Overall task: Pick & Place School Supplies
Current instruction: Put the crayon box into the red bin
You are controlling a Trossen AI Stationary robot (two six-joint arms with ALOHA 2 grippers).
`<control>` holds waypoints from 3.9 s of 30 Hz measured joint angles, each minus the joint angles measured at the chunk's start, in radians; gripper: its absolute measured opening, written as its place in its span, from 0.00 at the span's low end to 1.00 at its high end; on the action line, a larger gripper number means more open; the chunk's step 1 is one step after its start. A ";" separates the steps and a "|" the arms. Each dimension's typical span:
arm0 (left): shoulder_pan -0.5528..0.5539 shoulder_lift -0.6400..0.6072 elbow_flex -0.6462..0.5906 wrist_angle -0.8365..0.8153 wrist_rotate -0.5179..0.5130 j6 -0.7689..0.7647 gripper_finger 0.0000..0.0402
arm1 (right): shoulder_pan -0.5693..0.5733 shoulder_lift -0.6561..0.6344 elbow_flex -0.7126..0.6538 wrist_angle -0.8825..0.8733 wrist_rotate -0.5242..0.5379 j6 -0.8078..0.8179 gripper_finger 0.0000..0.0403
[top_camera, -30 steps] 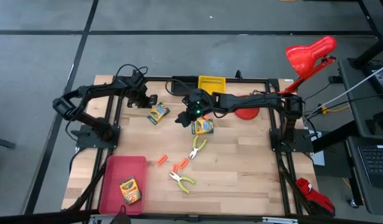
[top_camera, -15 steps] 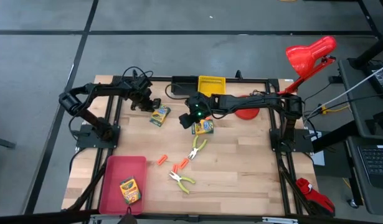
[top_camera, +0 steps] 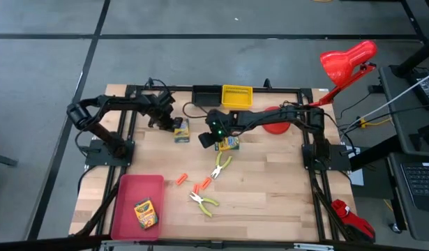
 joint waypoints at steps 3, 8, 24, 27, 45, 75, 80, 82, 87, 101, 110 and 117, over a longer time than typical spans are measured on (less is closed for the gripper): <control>-0.060 0.000 0.000 0.001 0.001 -0.027 0.01 | -0.004 0.000 0.000 0.000 0.002 0.000 0.18; -0.132 0.000 0.000 0.005 -0.032 -0.068 0.01 | -0.016 0.000 0.000 0.000 0.027 -0.005 0.17; -0.052 -0.068 0.000 -0.040 -0.126 -0.089 0.01 | -0.107 0.019 -0.001 0.039 0.024 -0.003 0.16; -0.037 -0.068 0.000 -0.041 -0.126 -0.088 0.00 | -0.111 0.026 0.000 0.068 0.003 0.004 0.16; -0.010 -0.068 0.000 -0.012 -0.084 -0.105 0.01 | -0.113 0.202 0.266 -0.096 -0.019 -0.062 0.16; 0.004 0.000 0.000 -0.010 -0.064 -0.086 0.00 | -0.112 0.260 0.331 -0.112 0.010 -0.052 0.16; -0.002 0.000 0.000 -0.007 -0.048 -0.089 0.00 | -0.112 0.260 0.331 -0.106 0.018 -0.049 0.16; -0.013 0.000 0.000 -0.007 -0.032 -0.096 0.01 | -0.112 0.260 0.331 -0.105 0.021 -0.049 0.16; -0.057 0.000 0.000 -0.007 -0.019 -0.114 0.00 | -0.105 0.284 0.331 -0.101 0.007 -0.045 0.16; -0.136 -0.002 -0.001 0.035 -0.035 -0.189 0.00 | -0.063 0.320 0.330 -0.009 -0.086 -0.024 0.16; -0.255 -0.157 -0.002 -0.042 0.023 -0.266 0.00 | 0.023 0.274 0.330 -0.022 -0.187 -0.007 0.16; -0.439 -0.408 -0.001 -0.151 0.024 -0.479 0.00 | 0.108 0.164 0.330 -0.049 -0.176 0.008 0.12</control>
